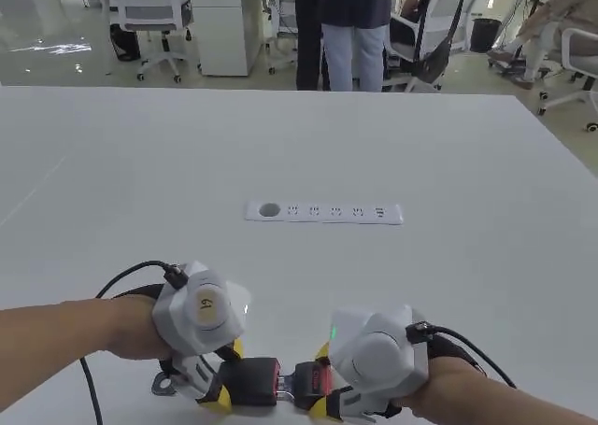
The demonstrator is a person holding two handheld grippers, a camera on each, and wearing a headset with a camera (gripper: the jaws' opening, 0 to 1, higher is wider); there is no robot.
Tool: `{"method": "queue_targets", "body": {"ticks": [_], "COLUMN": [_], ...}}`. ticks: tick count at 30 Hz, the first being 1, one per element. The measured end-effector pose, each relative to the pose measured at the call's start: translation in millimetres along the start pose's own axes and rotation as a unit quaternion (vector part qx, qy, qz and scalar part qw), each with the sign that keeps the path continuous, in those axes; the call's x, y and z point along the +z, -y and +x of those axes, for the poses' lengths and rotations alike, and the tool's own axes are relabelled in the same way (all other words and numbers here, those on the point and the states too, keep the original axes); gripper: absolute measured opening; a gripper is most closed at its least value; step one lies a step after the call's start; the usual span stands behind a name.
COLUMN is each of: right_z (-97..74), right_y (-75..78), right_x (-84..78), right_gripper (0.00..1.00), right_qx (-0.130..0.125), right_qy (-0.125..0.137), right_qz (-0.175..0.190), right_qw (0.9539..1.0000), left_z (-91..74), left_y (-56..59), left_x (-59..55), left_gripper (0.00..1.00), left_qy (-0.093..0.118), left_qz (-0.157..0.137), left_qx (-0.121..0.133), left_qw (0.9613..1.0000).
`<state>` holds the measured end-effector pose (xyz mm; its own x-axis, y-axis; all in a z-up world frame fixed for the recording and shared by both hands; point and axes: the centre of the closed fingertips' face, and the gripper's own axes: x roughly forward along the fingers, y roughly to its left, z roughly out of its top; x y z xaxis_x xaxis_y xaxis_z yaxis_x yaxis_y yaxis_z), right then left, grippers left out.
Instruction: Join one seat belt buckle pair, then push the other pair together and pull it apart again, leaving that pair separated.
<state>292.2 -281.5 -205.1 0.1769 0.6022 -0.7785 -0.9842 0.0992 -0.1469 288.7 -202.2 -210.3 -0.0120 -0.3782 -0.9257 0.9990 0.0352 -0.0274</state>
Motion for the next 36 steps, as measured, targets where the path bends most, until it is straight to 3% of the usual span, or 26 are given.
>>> {"method": "queue_targets", "body": {"ticks": [22,36], "right_z": [6.7,7.5], "right_y": [-2.9,-2.1], "right_x": [6.8,8.4], "right_gripper": [0.29,0.29], "right_qx": [-0.002,0.002], "right_qy": [-0.006,-0.013], "right_qz": [0.001,-0.005], "right_qw": [1.0,0.9999], "left_z": [1.2,1.3], "left_y": [-0.3,0.6], "left_x": [0.9,2.1], "left_gripper": [0.31,0.32], "left_qy": [-0.012,0.008], "left_qz": [0.016,0.0], "left_qx": [0.0,0.003], "left_qw": [0.9998,1.0]}}
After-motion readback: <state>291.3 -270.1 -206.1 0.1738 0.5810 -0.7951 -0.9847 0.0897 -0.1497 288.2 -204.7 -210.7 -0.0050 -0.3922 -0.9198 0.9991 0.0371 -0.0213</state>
